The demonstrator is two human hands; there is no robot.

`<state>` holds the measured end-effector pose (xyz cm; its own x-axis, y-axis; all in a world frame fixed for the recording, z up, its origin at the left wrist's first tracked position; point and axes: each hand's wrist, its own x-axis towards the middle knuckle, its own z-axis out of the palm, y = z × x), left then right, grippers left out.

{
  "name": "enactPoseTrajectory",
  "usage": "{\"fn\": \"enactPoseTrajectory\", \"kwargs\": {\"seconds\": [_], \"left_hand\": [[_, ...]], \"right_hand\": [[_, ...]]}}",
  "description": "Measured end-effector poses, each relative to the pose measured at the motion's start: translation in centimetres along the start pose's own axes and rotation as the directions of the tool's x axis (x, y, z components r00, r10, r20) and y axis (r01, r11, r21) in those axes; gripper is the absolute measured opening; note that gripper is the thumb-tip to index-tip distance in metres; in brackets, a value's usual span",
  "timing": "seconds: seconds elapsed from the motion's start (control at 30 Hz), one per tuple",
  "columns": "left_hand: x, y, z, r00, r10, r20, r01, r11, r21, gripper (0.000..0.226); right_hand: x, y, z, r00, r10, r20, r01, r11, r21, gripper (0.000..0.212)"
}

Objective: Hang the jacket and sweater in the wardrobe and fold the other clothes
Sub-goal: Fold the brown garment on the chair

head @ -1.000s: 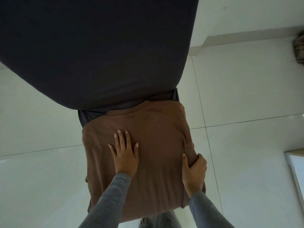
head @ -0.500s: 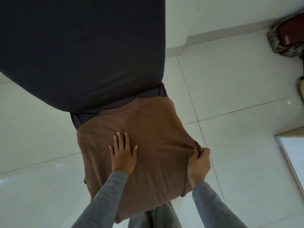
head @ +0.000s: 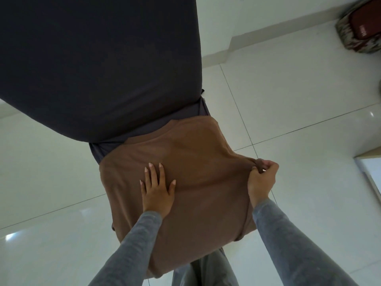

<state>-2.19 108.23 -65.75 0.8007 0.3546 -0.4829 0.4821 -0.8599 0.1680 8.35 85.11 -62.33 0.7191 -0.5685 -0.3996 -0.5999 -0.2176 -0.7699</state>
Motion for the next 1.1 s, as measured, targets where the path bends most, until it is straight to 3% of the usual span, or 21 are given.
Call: {"fn": "enactPoseTrajectory", "kwargs": {"seconds": [0.07, 0.17, 0.27, 0.4, 0.47, 0.53, 0.6, 0.67, 0.87, 1.03, 1.1], "left_hand": [[0.0, 0.5, -0.3, 1.000, -0.026, 0.012, 0.026, 1.000, 0.002, 0.076], [0.6, 2.2, -1.3, 0.995, 0.007, -0.097, -0.011, 0.999, -0.041, 0.065], [2.3, 5.5, -2.5, 0.954, 0.220, -0.204, -0.230, 0.973, -0.028, 0.056], [5.2, 12.5, -4.0, 0.838, 0.531, -0.125, -0.543, 0.833, -0.104, 0.031], [5.9, 15.9, -4.2, 0.743, 0.669, -0.022, -0.663, 0.732, -0.157, 0.031], [6.0, 19.0, -3.8, 0.643, 0.739, 0.201, -0.712, 0.674, -0.199, 0.041], [6.0, 21.4, -3.0, 0.548, 0.731, 0.406, -0.746, 0.647, -0.159, 0.050], [6.4, 22.6, -1.8, 0.500, 0.679, 0.538, -0.755, 0.646, -0.113, 0.050], [8.3, 23.5, -0.1, 0.468, 0.569, 0.676, -0.792, 0.610, 0.034, 0.025], [9.2, 23.7, -0.1, 0.563, 0.638, 0.526, -0.761, 0.647, 0.030, 0.019], [9.4, 23.5, 0.1, 0.584, 0.665, 0.466, -0.770, 0.635, 0.060, 0.019]], "right_hand": [[-0.1, 0.4, -0.4, 0.998, 0.031, 0.053, -0.028, 0.999, -0.045, 0.030], [-0.2, 1.8, -1.5, 0.976, 0.171, 0.137, -0.153, 0.980, -0.130, 0.035], [-0.4, 3.6, -2.6, 0.969, 0.198, 0.146, -0.173, 0.971, -0.164, 0.029], [-0.6, 4.9, -3.7, 0.977, 0.149, 0.153, -0.122, 0.977, -0.175, 0.013], [-0.7, 5.2, -4.0, 0.978, 0.137, 0.157, -0.108, 0.978, -0.180, 0.012], [-0.4, 5.2, -4.3, 0.980, 0.131, 0.150, -0.106, 0.981, -0.162, 0.009], [0.2, 5.1, -4.5, 0.983, 0.110, 0.145, -0.089, 0.986, -0.144, 0.006], [0.9, 4.9, -4.8, 0.986, 0.070, 0.150, -0.051, 0.990, -0.129, 0.005], [2.5, 6.0, -5.9, 0.967, 0.072, 0.245, -0.048, 0.994, -0.102, 0.017], [1.6, 7.3, -6.8, 0.900, 0.168, 0.401, -0.112, 0.981, -0.160, 0.038], [1.3, 7.7, -7.3, 0.883, 0.196, 0.427, -0.161, 0.980, -0.116, 0.036]]}}
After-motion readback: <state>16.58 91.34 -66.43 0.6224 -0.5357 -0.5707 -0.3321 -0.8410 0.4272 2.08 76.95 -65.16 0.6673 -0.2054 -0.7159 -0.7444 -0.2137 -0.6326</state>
